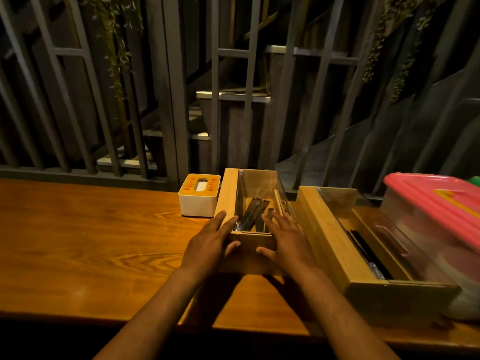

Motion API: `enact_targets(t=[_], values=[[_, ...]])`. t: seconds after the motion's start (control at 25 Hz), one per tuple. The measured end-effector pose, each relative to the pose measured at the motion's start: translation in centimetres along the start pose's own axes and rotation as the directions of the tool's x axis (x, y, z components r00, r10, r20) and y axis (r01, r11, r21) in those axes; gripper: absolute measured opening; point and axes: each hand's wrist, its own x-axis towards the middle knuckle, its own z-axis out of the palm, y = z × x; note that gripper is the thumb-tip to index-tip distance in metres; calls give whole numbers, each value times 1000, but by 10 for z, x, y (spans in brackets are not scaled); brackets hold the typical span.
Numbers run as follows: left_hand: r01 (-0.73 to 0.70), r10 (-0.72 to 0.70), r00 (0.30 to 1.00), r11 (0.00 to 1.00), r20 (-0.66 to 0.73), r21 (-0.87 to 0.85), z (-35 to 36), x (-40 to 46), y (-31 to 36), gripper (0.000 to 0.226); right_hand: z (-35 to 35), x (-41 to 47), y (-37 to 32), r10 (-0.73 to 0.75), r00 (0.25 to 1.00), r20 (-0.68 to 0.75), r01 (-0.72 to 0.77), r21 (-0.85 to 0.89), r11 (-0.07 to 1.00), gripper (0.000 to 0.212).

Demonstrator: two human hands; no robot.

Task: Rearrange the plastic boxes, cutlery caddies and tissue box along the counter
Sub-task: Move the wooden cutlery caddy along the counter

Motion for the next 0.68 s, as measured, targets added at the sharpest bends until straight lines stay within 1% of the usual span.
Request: enact_targets(t=[0.12, 0.32, 0.44, 0.56, 0.6, 0.68], values=[[-13, 13, 1000, 1000, 2, -18, 2, 8, -6, 65, 5, 7, 0, 9, 1000, -15, -9, -5, 1000, 85], [-9, 9, 1000, 1000, 10, -24, 0, 10, -6, 64, 6, 13, 0, 21, 1000, 5, -21, -25, 999, 85], [0, -2, 999, 998, 36, 64, -6, 9, -2, 65, 2, 10, -4, 16, 1000, 16, -15, -67, 998, 84], [-10, -1, 998, 980, 58, 199, -16, 5, 8, 64, -5, 6, -11, 44, 995, 87, -34, -113, 993, 84], [-22, 9, 998, 975, 62, 221, -21, 1, 13, 63, -10, 3, -12, 54, 992, 118, -42, -104, 994, 83], [-40, 29, 998, 979, 54, 202, -31, -7, 21, 58, -27, -5, -12, 44, 988, 145, -40, -28, 999, 74]])
